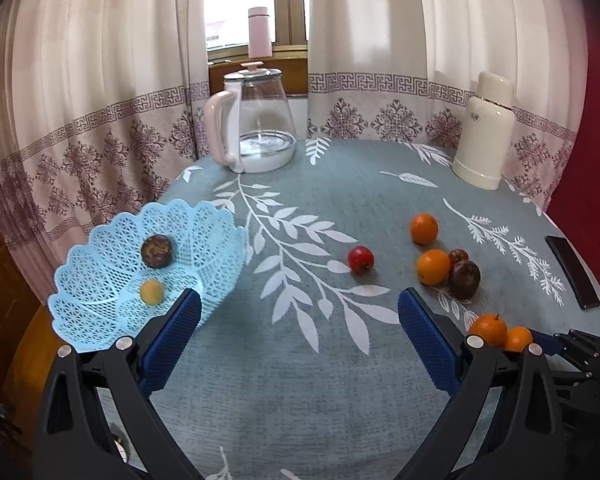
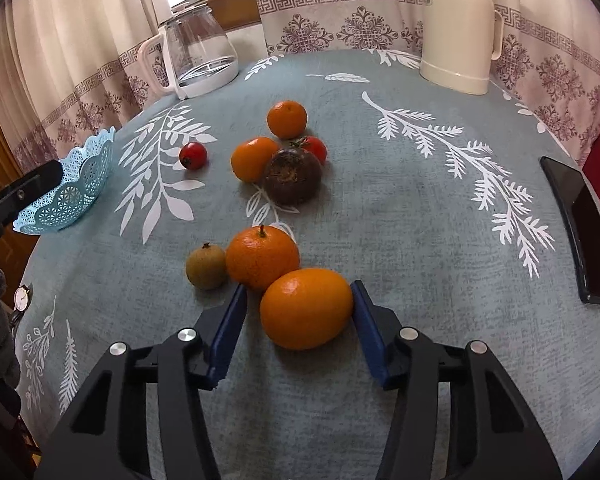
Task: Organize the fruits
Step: 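Move the right gripper to the large orange and close on it, then grasp the tangerine with the left gripper while the right holds the large orange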
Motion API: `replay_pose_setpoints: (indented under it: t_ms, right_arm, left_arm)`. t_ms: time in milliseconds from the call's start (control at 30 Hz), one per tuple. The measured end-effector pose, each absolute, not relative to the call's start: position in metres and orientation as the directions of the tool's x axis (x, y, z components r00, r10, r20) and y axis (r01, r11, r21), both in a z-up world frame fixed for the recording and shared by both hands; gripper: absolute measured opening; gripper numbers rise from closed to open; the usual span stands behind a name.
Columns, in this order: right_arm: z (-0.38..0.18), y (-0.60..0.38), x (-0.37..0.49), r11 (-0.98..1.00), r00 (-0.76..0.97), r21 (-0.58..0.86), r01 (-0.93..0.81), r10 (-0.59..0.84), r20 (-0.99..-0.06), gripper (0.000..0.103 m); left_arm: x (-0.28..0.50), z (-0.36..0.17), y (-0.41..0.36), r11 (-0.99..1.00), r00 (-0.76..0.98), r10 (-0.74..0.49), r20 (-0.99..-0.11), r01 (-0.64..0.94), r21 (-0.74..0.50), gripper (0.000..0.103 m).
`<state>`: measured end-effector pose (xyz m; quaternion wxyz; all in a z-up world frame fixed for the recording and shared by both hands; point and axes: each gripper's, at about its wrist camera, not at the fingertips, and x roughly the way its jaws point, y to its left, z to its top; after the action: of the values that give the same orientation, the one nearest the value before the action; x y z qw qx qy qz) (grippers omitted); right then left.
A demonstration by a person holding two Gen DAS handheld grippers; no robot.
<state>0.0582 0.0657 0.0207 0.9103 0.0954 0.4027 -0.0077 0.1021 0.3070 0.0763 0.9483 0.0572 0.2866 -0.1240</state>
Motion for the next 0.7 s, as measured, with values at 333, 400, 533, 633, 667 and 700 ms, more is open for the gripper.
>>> replay_pose_setpoints:
  t_ms: [333, 400, 533, 633, 667, 700]
  right_arm:
    - [0.024, 0.047, 0.051, 0.975, 0.684, 0.191, 0.113, 0.063, -0.726, 0.045]
    - [0.025, 0.041, 0.05, 0.973, 0.691, 0.195, 0.125, 0.056, -0.721, 0.045]
    - [0.027, 0.03, 0.048, 0.97, 0.702, 0.19, 0.154, 0.029, -0.712, 0.045]
    - [0.027, 0.021, 0.047, 0.966, 0.708, 0.193, 0.172, 0.015, -0.706, 0.045]
    - [0.027, 0.018, 0.046, 0.964, 0.71, 0.198, 0.18, 0.012, -0.705, 0.045]
    - [0.027, 0.016, 0.046, 0.963, 0.71, 0.2, 0.184, 0.01, -0.704, 0.045]
  left_arm:
    - [0.099, 0.061, 0.276, 0.935, 0.755, -0.274, -0.596, 0.354, 0.019, 0.1]
    - [0.098, 0.057, 0.267, 0.925, 0.74, -0.294, -0.605, 0.379, 0.014, 0.1]
    - [0.097, 0.049, 0.25, 0.901, 0.705, -0.338, -0.623, 0.434, 0.002, 0.1]
    - [0.094, 0.044, 0.237, 0.877, 0.678, -0.373, -0.633, 0.48, -0.003, 0.1]
    - [0.092, 0.043, 0.231, 0.864, 0.668, -0.391, -0.633, 0.504, -0.001, 0.1]
    - [0.091, 0.043, 0.227, 0.857, 0.663, -0.399, -0.633, 0.515, 0.0, 0.1]
